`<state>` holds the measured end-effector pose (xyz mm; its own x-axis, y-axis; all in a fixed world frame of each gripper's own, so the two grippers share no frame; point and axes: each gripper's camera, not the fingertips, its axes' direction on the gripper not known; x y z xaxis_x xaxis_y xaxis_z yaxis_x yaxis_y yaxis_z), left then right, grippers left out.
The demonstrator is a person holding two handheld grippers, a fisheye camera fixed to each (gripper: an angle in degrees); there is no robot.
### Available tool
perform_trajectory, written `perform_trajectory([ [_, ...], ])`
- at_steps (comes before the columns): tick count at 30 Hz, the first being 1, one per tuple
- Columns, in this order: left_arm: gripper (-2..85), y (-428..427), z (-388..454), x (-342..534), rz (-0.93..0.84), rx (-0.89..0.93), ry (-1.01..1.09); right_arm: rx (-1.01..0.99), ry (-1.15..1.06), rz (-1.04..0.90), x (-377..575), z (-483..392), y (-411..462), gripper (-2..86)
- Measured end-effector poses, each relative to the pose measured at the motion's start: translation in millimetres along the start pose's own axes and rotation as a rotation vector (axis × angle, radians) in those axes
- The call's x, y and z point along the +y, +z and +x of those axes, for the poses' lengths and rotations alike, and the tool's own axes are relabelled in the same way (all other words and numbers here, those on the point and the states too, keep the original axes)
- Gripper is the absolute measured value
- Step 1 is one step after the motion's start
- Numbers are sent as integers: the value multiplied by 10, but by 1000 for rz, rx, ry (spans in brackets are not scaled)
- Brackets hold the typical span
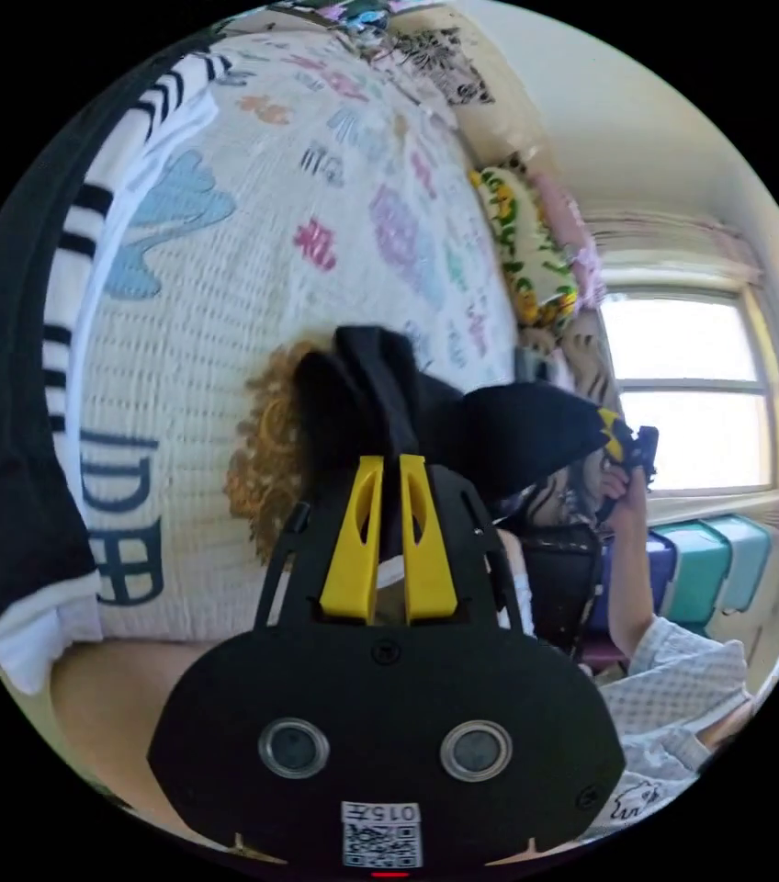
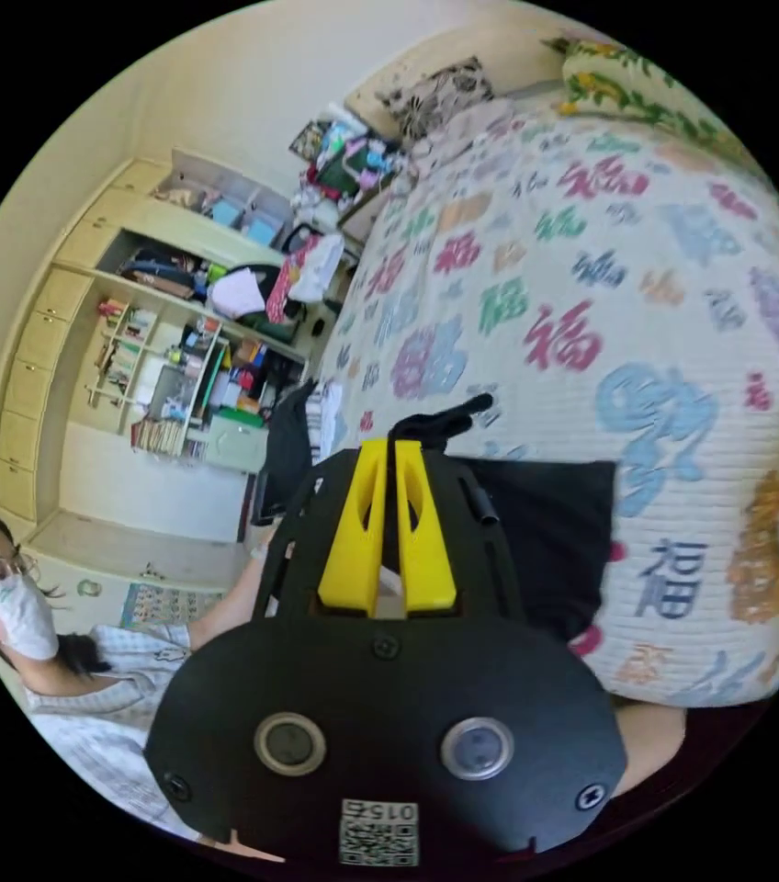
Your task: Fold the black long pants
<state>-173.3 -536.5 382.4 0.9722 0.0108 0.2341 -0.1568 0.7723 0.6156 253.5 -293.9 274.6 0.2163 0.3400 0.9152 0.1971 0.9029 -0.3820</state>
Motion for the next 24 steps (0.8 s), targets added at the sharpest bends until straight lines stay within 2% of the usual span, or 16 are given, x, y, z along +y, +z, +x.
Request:
perform_trajectory([
  [1,17,-129,90,-61,46,52,18,47,-13,56,-133,-79,-413,3],
  [5,9,-645,596,-359,147,55,146,120,-14,254,-545,-294,-1732,2],
  [8,8,-1022,956,-566,221,28,209,110,45,391,-765,-285,-2482,3],
  [11,9,-1412,1236,-756,286,-33,240,198,94,420,-1011,-267,-2962,4],
  [17,25,-1960,1467,-1002,393,-157,220,-32,221,500,-1472,163,-3360,12],
  [21,59,-1867,1372,-1157,405,-210,171,-43,316,467,-1822,487,-3219,34],
  [24,87,-1638,1239,-1276,369,-379,100,-48,426,497,-1994,764,-3091,72],
])
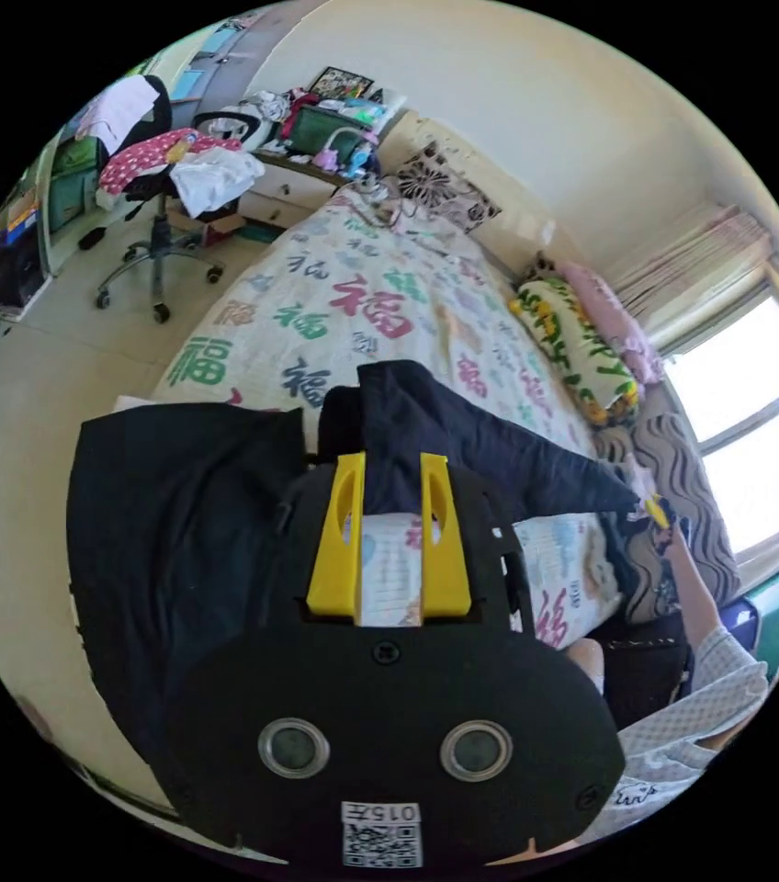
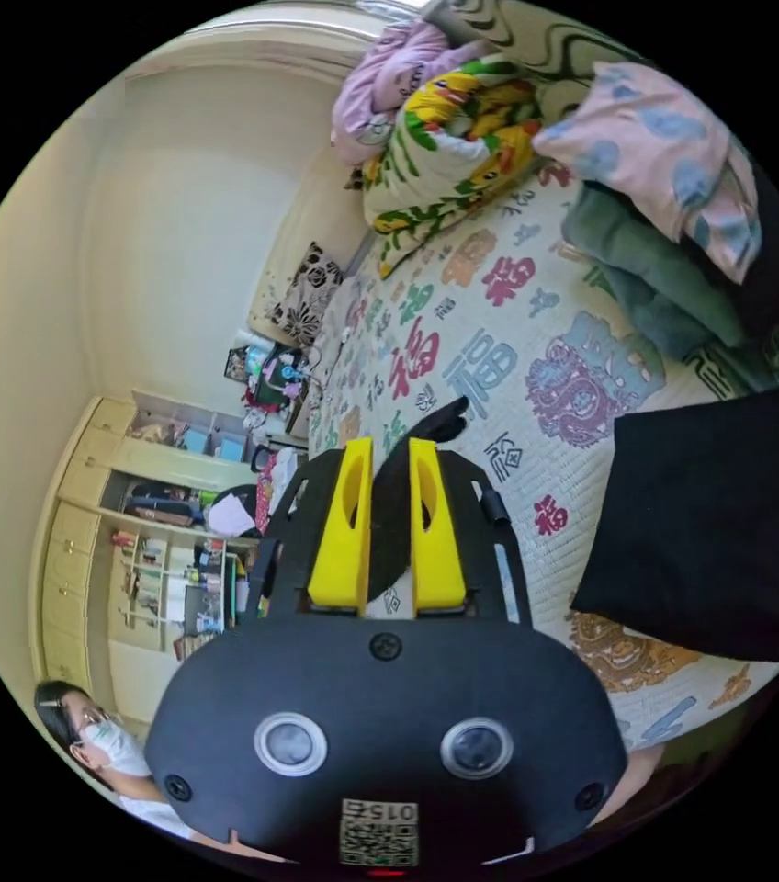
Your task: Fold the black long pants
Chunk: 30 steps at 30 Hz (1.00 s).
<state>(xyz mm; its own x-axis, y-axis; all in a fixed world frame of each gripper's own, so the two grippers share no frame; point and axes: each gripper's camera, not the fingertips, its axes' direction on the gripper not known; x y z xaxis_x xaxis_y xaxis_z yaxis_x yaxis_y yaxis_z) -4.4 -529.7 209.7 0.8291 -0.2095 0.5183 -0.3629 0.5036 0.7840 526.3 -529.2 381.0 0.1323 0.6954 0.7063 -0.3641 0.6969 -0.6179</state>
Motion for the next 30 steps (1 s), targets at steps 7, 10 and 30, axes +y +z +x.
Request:
perform_trajectory([
  [7,102,382,141,-353,-64,-128,67,138,-45,-155,-282,-82,528,80],
  [10,115,751,320,-726,-123,-175,113,65,-81,-232,-191,-181,778,73],
  [30,87,1170,182,-951,-96,-87,-45,-10,-97,-455,1150,-148,546,24],
])
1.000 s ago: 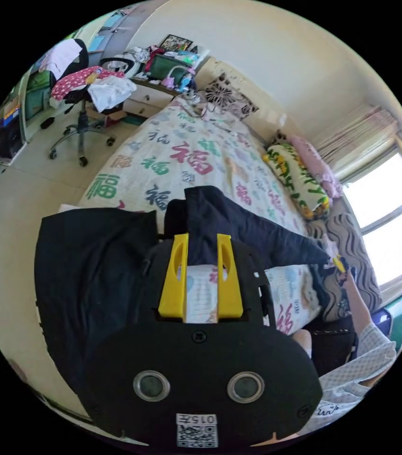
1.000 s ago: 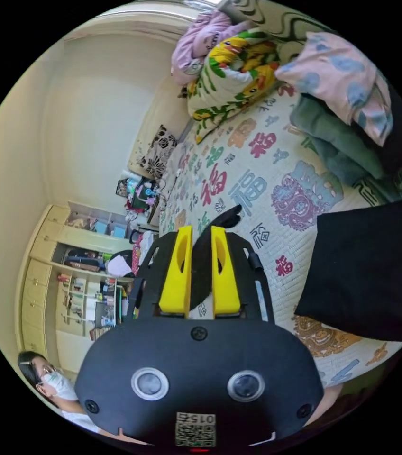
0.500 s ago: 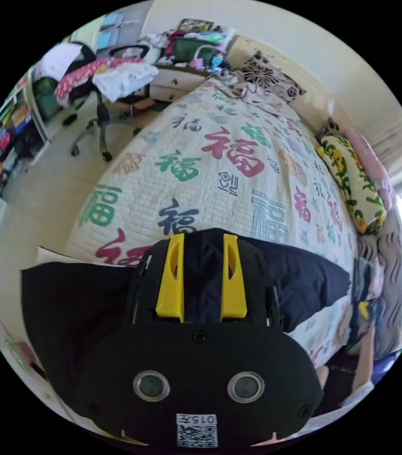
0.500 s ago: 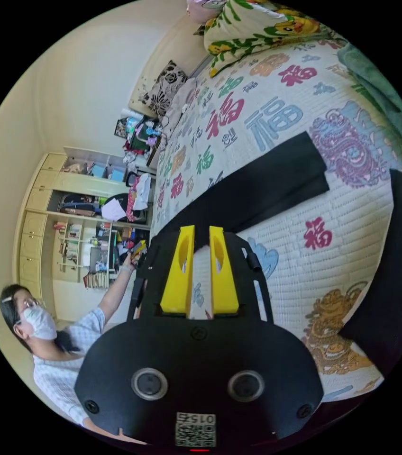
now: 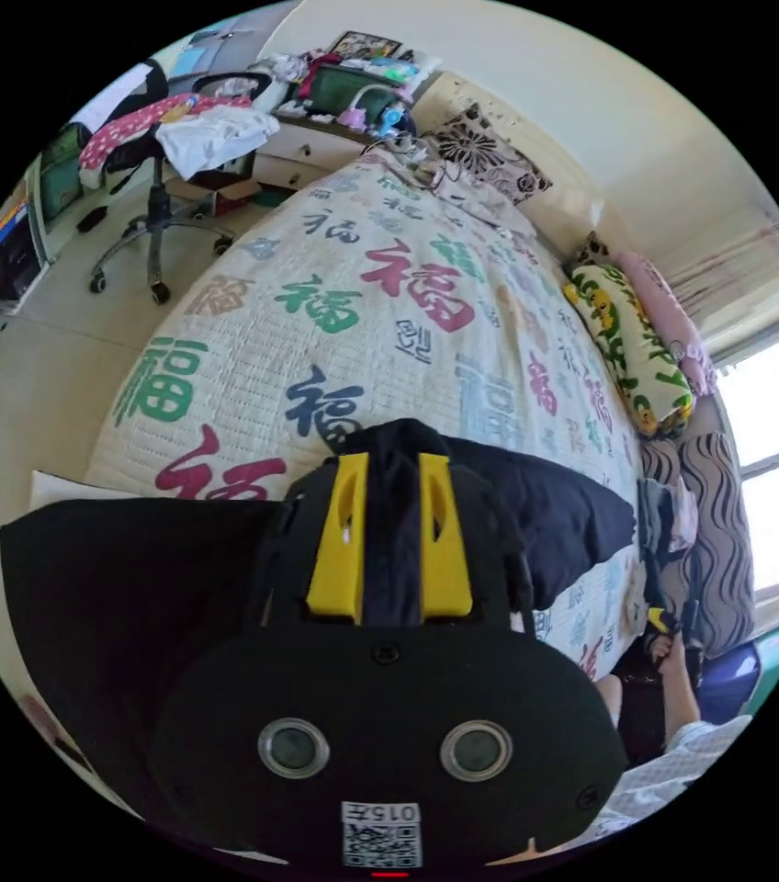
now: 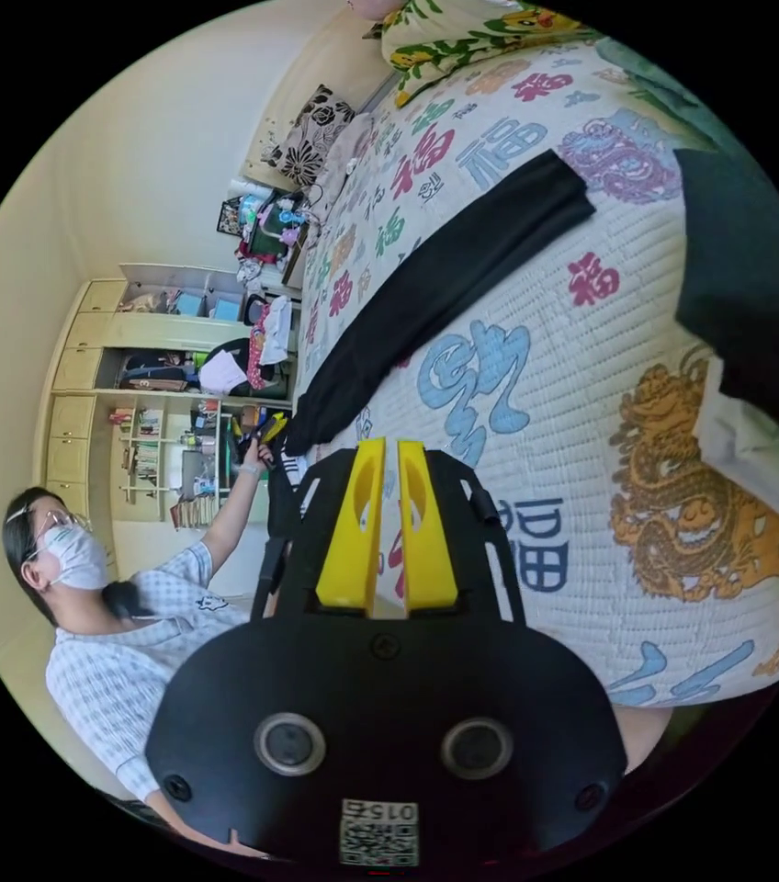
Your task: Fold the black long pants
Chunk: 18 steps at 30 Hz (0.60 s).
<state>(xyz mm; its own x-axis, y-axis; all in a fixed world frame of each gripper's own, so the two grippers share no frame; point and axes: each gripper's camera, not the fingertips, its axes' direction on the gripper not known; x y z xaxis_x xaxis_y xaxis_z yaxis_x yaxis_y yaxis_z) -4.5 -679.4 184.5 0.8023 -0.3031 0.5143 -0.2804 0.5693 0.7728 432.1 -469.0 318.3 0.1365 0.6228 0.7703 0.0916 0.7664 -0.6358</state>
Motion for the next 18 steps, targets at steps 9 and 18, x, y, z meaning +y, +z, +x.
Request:
perform_trajectory([
  [9,4,383,-103,-132,-121,-7,-90,106,-49,-148,565,-170,339,30],
  [18,107,207,-165,-87,-88,-21,-9,305,-347,-287,44,-595,1556,106],
])
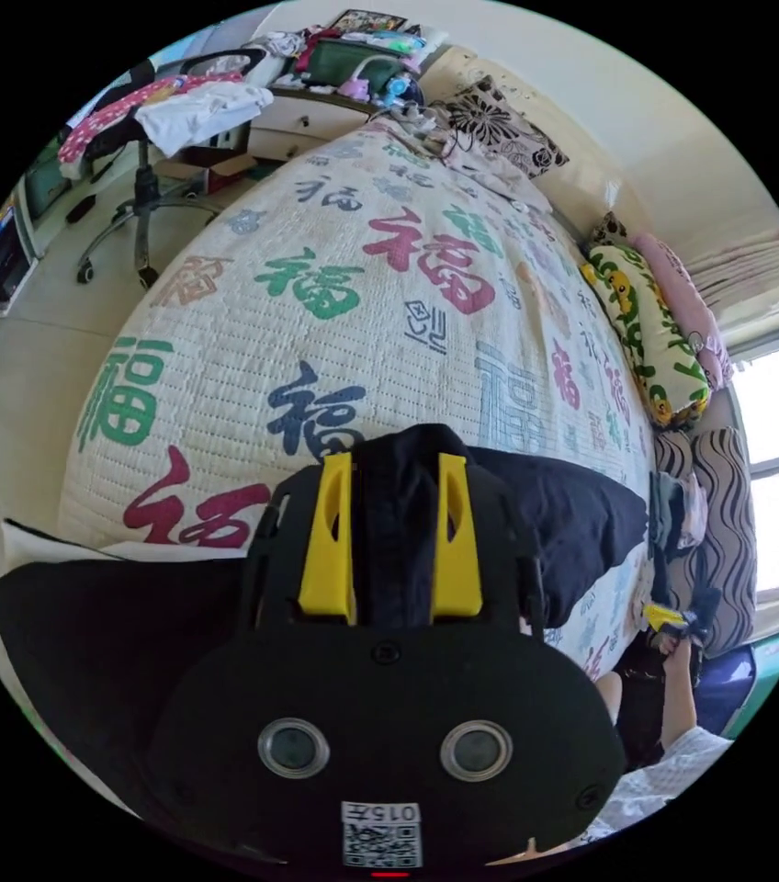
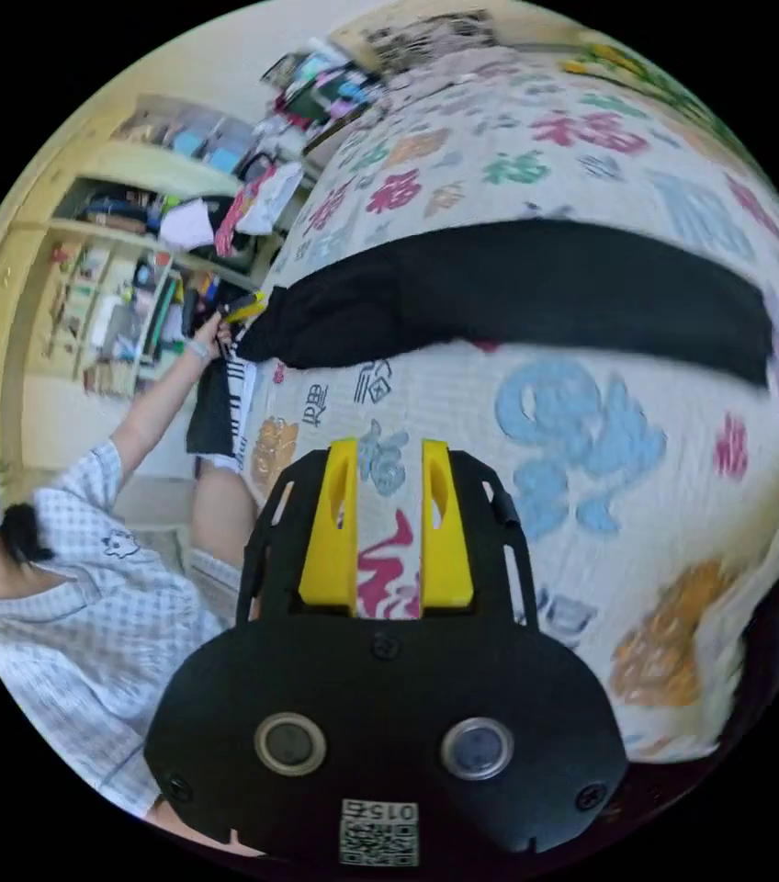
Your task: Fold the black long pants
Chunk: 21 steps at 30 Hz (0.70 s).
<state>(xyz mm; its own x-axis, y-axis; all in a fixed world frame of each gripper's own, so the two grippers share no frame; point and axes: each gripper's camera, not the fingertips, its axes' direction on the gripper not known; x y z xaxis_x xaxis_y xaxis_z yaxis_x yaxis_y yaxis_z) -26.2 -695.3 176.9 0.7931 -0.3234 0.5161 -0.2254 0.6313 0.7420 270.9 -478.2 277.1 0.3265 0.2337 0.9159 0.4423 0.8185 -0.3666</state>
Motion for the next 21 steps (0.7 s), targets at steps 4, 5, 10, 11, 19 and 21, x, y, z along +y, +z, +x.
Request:
perform_trajectory([
  [4,75,68,-79,19,-21,30,-21,230,-168,-89,-1054,-249,526,106],
  [5,56,63,-96,27,-26,31,-12,284,-168,-104,-1305,-203,619,106],
  [10,10,-136,-163,100,6,63,70,434,-90,-157,-1988,249,783,103],
  [11,6,-250,-179,156,39,98,100,453,-73,-172,-2084,359,818,102],
  [19,-3,-1267,-298,1072,231,384,306,410,-184,-287,-2061,427,944,4],
  [21,-4,-1442,-388,1363,236,415,324,390,-233,-278,-1886,345,820,-1],
])
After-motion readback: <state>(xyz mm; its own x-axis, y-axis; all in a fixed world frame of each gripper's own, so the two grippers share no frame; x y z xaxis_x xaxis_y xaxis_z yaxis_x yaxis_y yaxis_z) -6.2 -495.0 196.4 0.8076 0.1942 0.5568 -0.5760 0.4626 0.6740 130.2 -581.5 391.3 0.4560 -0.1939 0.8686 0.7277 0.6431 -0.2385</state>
